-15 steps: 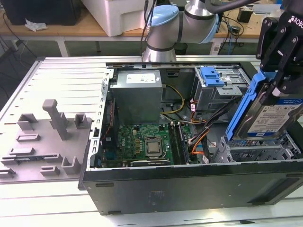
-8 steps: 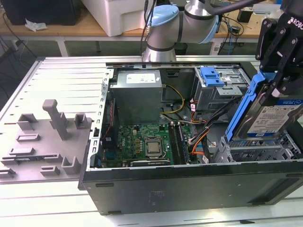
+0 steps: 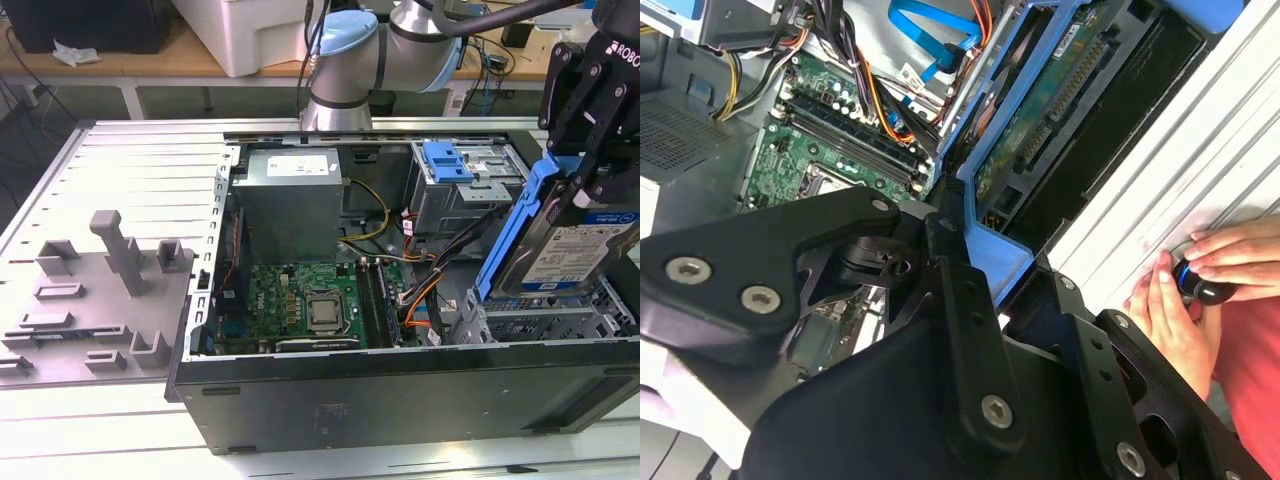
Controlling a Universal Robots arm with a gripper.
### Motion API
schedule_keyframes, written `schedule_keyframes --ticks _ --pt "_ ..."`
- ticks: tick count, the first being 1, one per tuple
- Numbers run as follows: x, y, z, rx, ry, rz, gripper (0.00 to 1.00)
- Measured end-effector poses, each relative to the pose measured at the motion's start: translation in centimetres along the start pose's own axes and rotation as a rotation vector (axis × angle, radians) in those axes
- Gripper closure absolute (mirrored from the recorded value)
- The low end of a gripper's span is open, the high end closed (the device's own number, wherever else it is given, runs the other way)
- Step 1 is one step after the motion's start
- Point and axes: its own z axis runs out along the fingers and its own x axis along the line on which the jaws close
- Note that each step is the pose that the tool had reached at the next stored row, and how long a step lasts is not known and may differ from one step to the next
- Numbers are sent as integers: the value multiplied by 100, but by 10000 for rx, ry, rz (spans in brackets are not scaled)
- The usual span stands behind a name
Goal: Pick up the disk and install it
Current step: 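Insert the disk into the insertion slot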
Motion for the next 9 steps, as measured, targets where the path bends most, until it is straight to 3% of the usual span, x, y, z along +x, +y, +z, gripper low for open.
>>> schedule_keyframes --ticks 9 --pt "11 0 12 -1 1 -27 63"
